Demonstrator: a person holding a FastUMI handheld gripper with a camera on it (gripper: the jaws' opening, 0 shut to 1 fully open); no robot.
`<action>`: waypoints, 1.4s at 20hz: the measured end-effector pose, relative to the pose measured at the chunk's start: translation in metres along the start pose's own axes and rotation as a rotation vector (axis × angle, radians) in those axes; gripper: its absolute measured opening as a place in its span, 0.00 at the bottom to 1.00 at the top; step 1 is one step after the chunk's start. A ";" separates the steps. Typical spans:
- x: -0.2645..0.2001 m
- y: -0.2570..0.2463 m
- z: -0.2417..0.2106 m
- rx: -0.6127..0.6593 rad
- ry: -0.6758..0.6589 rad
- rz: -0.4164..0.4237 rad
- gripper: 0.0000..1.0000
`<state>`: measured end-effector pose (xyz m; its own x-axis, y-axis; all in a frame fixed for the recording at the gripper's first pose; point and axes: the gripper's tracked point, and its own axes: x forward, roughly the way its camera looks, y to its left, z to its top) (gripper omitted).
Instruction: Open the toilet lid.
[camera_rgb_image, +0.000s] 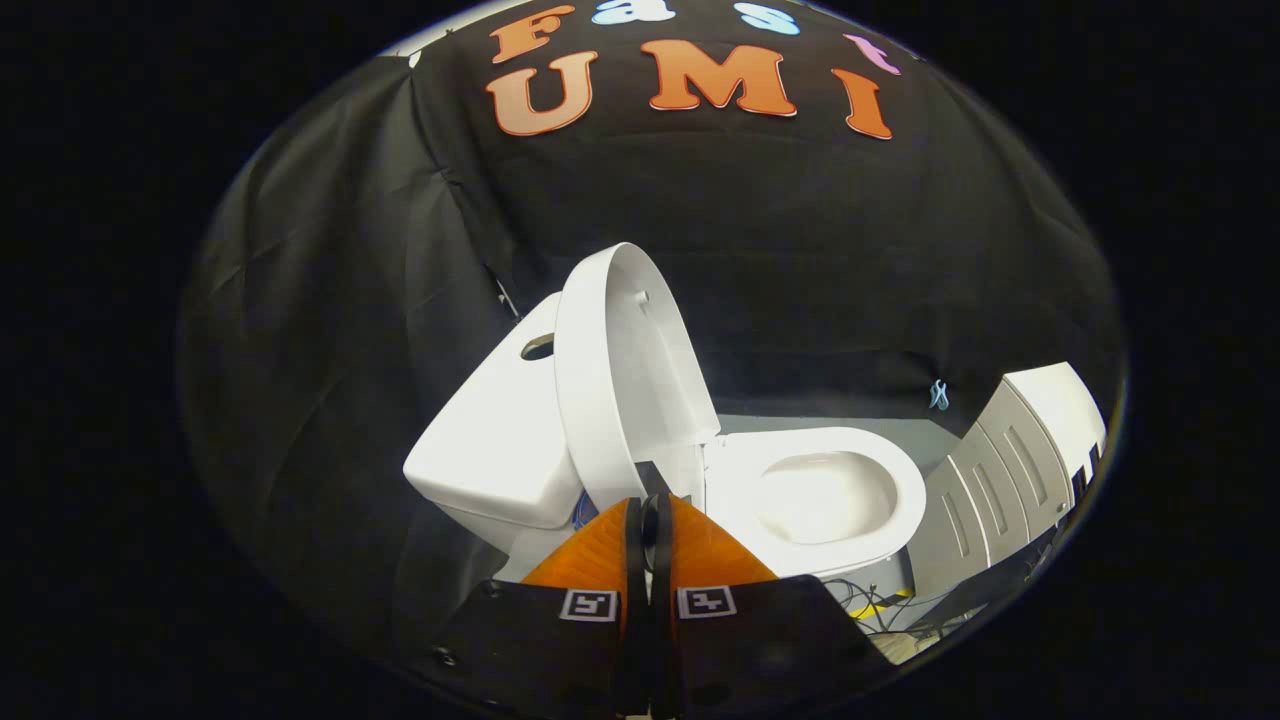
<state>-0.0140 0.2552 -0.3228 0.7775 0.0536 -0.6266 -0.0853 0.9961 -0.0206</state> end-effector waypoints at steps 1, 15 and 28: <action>0.000 0.001 0.001 -0.009 0.000 -0.006 0.08; -0.042 -0.012 0.041 -0.011 -0.121 0.055 0.97; -0.127 -0.144 0.145 0.049 -0.335 0.092 0.97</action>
<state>-0.0104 0.1153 -0.1273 0.9298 0.1546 -0.3339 -0.1403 0.9879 0.0668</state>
